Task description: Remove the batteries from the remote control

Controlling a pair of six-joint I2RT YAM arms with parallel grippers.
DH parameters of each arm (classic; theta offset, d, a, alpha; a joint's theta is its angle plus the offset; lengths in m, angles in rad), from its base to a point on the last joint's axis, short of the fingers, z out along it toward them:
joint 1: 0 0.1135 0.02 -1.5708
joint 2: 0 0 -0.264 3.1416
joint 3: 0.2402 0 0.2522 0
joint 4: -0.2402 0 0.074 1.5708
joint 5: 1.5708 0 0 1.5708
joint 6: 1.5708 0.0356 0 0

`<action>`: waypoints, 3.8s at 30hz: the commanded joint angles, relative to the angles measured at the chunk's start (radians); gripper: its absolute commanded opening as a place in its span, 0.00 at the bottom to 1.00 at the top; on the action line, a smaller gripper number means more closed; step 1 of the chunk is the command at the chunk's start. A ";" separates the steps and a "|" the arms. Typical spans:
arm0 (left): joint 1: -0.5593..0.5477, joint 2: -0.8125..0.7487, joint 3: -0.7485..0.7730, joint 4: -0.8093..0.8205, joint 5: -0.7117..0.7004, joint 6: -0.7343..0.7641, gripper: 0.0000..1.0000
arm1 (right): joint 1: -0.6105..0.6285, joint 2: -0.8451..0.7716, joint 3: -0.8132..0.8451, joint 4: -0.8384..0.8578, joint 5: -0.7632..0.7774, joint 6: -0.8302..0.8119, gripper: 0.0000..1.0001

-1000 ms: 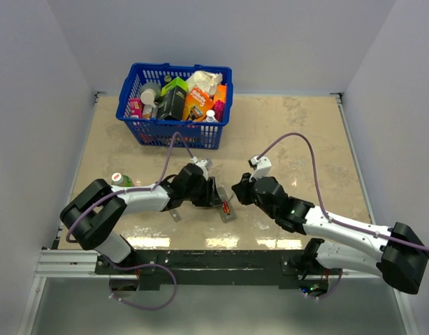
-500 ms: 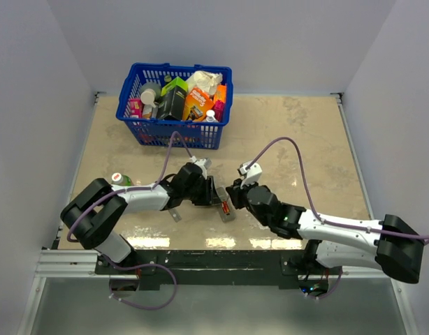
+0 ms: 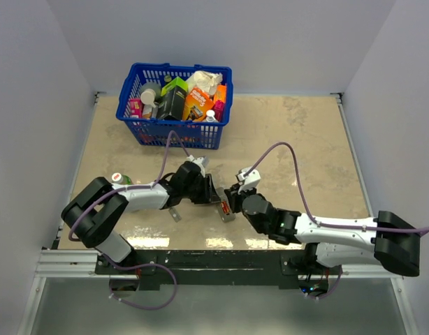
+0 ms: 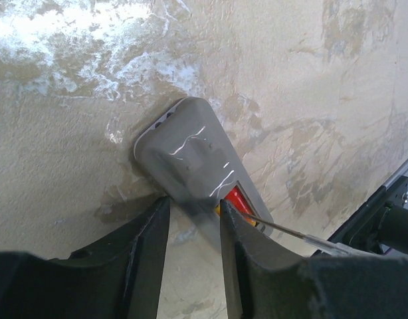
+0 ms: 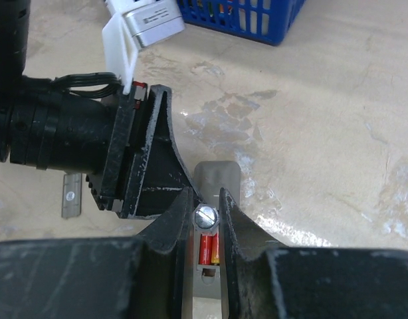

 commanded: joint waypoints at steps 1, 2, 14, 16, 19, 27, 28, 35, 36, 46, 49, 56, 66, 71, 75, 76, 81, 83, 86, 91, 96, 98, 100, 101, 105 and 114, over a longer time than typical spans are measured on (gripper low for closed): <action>0.004 0.016 0.009 0.039 0.006 -0.009 0.40 | 0.021 -0.025 -0.086 -0.159 -0.043 0.254 0.00; 0.005 0.016 0.008 0.037 -0.001 -0.009 0.40 | 0.021 -0.033 -0.092 -0.171 -0.033 0.280 0.00; 0.006 0.034 -0.003 0.030 -0.014 -0.015 0.32 | -0.180 -0.048 -0.162 -0.124 -0.182 0.345 0.00; 0.006 0.030 -0.010 0.028 -0.016 -0.016 0.31 | -0.188 -0.060 -0.166 -0.122 -0.182 0.342 0.00; 0.006 0.024 -0.021 0.027 -0.021 -0.020 0.29 | -0.202 -0.074 -0.176 -0.113 -0.185 0.345 0.00; 0.006 0.017 -0.029 0.033 -0.019 -0.033 0.27 | -0.200 -0.120 -0.155 -0.067 -0.243 0.212 0.00; 0.006 0.017 -0.030 0.034 -0.019 -0.036 0.26 | -0.199 -0.125 -0.149 -0.043 -0.266 0.184 0.00; 0.006 0.025 -0.040 0.054 -0.007 -0.049 0.25 | -0.058 -0.025 -0.038 -0.064 -0.233 0.054 0.00; 0.006 0.027 -0.041 0.054 -0.007 -0.050 0.25 | -0.039 -0.004 -0.020 -0.084 -0.187 0.086 0.00; 0.006 0.011 -0.070 0.067 -0.008 -0.064 0.25 | 0.005 0.130 0.020 -0.208 -0.105 0.293 0.00; 0.006 0.010 -0.072 0.065 -0.008 -0.066 0.25 | 0.005 0.127 -0.027 -0.181 -0.125 0.362 0.00; 0.006 0.005 -0.081 0.074 -0.004 -0.067 0.25 | -0.044 0.004 -0.139 -0.134 -0.174 0.417 0.00; 0.006 0.004 -0.072 0.067 0.001 -0.069 0.24 | -0.226 -0.140 -0.307 -0.012 -0.314 0.462 0.00; 0.004 0.005 -0.070 0.067 0.004 -0.070 0.25 | -0.288 -0.134 -0.353 0.045 -0.374 0.466 0.00; 0.006 -0.009 -0.070 0.064 0.010 -0.069 0.25 | -0.291 -0.156 -0.322 0.033 -0.374 0.405 0.00; 0.006 -0.016 -0.066 0.065 0.009 -0.069 0.25 | -0.291 -0.165 -0.276 0.015 -0.365 0.367 0.00; 0.007 -0.035 -0.018 -0.001 -0.005 -0.049 0.29 | -0.280 -0.179 -0.144 -0.087 -0.374 0.198 0.00; 0.016 -0.042 0.014 -0.044 -0.024 -0.038 0.32 | -0.252 -0.163 -0.104 -0.104 -0.362 0.167 0.00; 0.033 -0.062 0.025 -0.058 -0.034 -0.029 0.35 | -0.171 -0.125 -0.064 -0.128 -0.300 0.158 0.00; 0.036 -0.061 0.025 -0.047 -0.018 -0.026 0.38 | -0.033 -0.027 -0.009 -0.200 -0.155 0.244 0.00; 0.038 -0.052 -0.004 -0.001 0.010 -0.035 0.38 | 0.062 0.027 -0.009 -0.206 0.000 0.281 0.00; 0.036 -0.047 -0.015 0.001 0.015 -0.035 0.38 | 0.071 0.056 0.003 -0.216 0.031 0.276 0.00; 0.038 -0.049 -0.021 -0.001 0.013 -0.033 0.38 | 0.084 0.067 0.018 -0.232 0.051 0.276 0.00; 0.038 -0.050 -0.023 -0.005 0.010 -0.027 0.38 | 0.094 0.070 0.026 -0.248 0.063 0.276 0.00; 0.038 -0.067 -0.029 -0.019 -0.008 -0.021 0.38 | 0.156 0.097 0.081 -0.286 0.131 0.268 0.00; 0.038 -0.075 -0.053 -0.027 -0.013 -0.012 0.37 | 0.199 0.173 0.023 -0.210 0.111 0.380 0.00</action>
